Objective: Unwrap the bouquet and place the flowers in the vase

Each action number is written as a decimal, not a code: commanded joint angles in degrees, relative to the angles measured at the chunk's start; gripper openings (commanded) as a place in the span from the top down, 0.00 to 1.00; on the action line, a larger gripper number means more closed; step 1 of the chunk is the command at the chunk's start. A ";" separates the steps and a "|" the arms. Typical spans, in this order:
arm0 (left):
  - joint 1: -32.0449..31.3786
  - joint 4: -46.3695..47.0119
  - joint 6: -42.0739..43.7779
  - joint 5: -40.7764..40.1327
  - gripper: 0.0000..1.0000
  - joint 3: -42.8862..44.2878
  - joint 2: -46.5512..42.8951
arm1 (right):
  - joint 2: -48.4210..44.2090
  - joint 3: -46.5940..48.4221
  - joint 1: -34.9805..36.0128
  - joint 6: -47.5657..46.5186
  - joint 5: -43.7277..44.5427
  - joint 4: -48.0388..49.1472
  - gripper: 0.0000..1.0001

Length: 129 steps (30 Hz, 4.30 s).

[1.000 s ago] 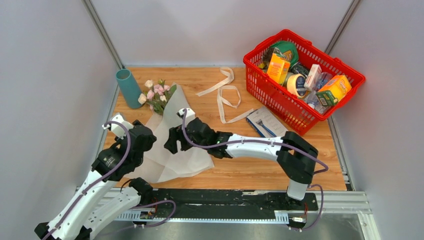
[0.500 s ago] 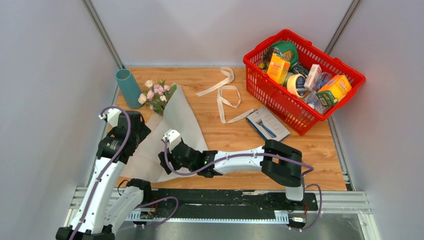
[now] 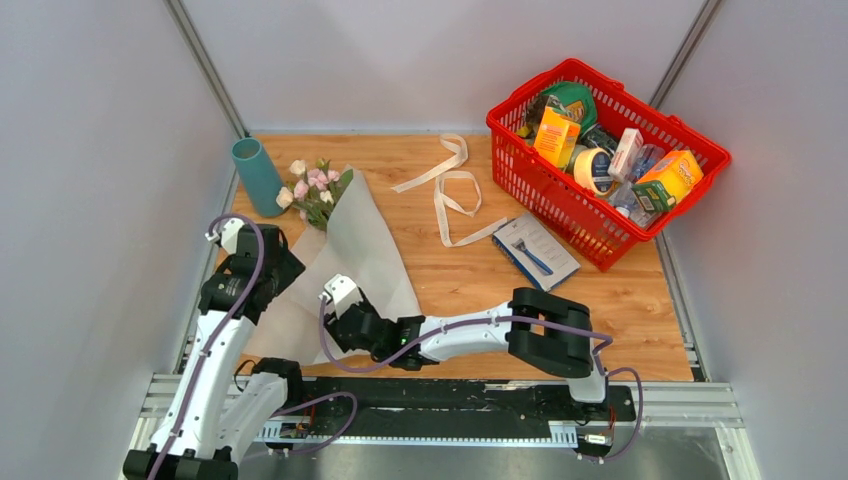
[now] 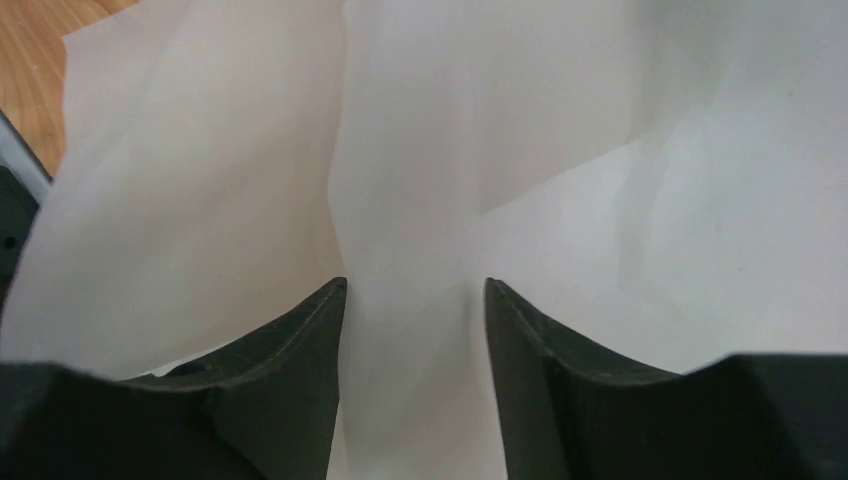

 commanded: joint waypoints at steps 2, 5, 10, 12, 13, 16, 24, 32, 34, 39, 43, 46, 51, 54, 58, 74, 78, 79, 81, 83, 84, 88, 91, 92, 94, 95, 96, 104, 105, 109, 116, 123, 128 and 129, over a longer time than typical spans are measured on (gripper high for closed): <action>0.44 3.49 0.61 2.09 0.37 -2.34 0.10 | 0.17 2.17 -0.09 -1.28 3.77 0.54 0.58; 0.44 4.28 0.43 2.61 0.37 -3.31 0.01 | -0.27 1.82 -0.09 -1.28 5.18 0.54 0.78; 0.44 4.80 1.48 2.70 0.37 -3.58 -0.52 | -1.76 1.38 -0.27 -1.46 7.55 0.54 1.00; 0.44 5.51 2.62 3.75 0.37 -3.40 -0.96 | -2.99 0.76 -0.53 -1.02 8.35 0.54 1.00; 0.52 5.69 2.98 4.71 0.37 -3.32 -1.13 | -3.78 0.24 -0.70 -0.67 8.52 0.54 1.00; 0.44 6.30 4.99 7.09 0.37 -2.44 -1.57 | -6.58 -1.61 -2.46 1.70 8.87 0.54 1.00; 0.44 5.43 6.67 8.15 0.37 -1.47 -2.54 | -15.73 -9.16 -9.49 7.76 9.49 0.54 1.00; 0.44 6.65 6.14 10.70 0.37 -2.08 -2.63 | -21.18 -14.00 -13.19 10.14 4.41 2.03 1.00; 0.44 7.18 5.35 11.14 0.37 -2.96 -2.63 | -21.19 -14.62 -13.27 10.84 0.98 3.78 0.92; 0.44 7.45 4.12 11.58 0.37 -4.98 -2.37 | -18.38 -13.74 -13.27 12.25 -3.95 4.05 0.91; 0.44 7.18 4.12 10.97 0.38 -5.07 -2.54 | -18.64 -13.92 -13.27 12.52 -4.48 4.23 1.00; 0.44 7.09 3.86 10.44 0.38 -5.60 -2.63 | -19.43 -14.27 -13.19 12.43 -3.69 4.40 1.00; 0.44 7.79 2.63 10.43 0.38 -7.09 -2.63 | -21.80 -15.41 -13.36 13.13 0.25 4.40 1.00; 0.52 8.15 1.58 11.14 0.38 -7.79 -2.46 | -23.99 -16.29 -14.06 13.92 3.50 4.40 1.00; 0.44 10.08 -0.18 13.07 0.38 -9.38 -2.37 | -27.07 -17.95 -17.30 15.15 7.11 4.49 1.00; 0.44 18.17 1.48 24.14 0.39 -11.32 9.66 | -32.17 -27.18 -34.19 22.44 8.26 3.71 0.80; 0.52 17.47 0.96 22.05 0.42 -10.08 11.87 | -31.03 -26.49 -36.03 22.63 8.44 0.55 0.69; 0.44 17.55 0.96 21.78 0.42 -10.08 11.61 | -31.38 -25.70 -36.39 22.10 8.26 -0.77 0.67; 0.44 18.43 1.22 23.52 0.42 -10.34 10.82 | -32.95 -24.64 -36.48 20.26 7.91 -2.71 0.61; 0.35 21.23 3.06 28.24 0.42 -11.40 10.29 | -35.06 -24.11 -36.48 18.24 6.86 -3.50 0.54; 0.35 23.25 3.68 29.67 0.42 -12.27 10.55 | -35.94 -23.76 -36.48 17.45 6.25 -4.03 0.50; -0.70 27.04 4.56 35.48 0.42 -13.51 12.66 | -40.77 -23.41 -36.39 15.33 4.75 -6.31 0.41; -3.86 29.06 4.65 35.92 0.41 -13.51 15.73 | -44.55 -23.76 -36.48 14.10 3.00 -6.84 0.38; -4.83 29.76 4.30 35.92 0.41 -13.60 16.17 | -45.61 -23.94 -36.48 13.66 1.94 -6.85 0.37; -7.72 31.52 3.69 35.84 0.41 -13.51 17.84 | -48.15 -24.20 -36.48 12.61 -0.60 -6.85 0.36; -8.43 32.75 3.42 35.75 0.41 -13.51 19.24 | -48.78 -24.37 -36.39 12.26 -2.01 -6.85 0.36; -9.48 33.11 3.42 35.66 0.41 -13.16 20.04 | -50.00 -24.55 -36.48 11.82 -3.15 -6.85 0.36; -15.55 39.96 2.36 38.21 0.38 -13.16 24.36 | -55.37 -26.13 -36.39 9.53 -6.24 -6.93 0.33; -16.17 40.92 2.36 38.30 0.38 -12.98 24.09 | -55.81 -26.31 -36.48 9.62 -6.33 -6.93 0.33; -20.56 43.30 2.45 39.00 0.38 -12.37 21.28 | -57.39 -26.57 -36.48 9.70 -6.59 -6.93 0.32; -27.41 47.52 1.05 38.82 0.37 -13.77 15.31 | -58.89 -26.49 -36.48 9.09 -5.80 -7.02 0.32; -35.40 51.56 0.08 37.77 0.36 -15.27 13.72 | -58.19 -26.49 -36.48 9.62 -8.26 -7.11 0.32; -41.04 54.82 1.22 36.80 0.36 -15.71 15.91 | -56.17 -25.17 -36.48 9.97 -10.72 -7.90 0.32; -41.92 55.25 1.74 37.15 0.36 -15.71 16.44 | -55.91 -25.17 -36.48 10.06 -11.07 -7.90 0.32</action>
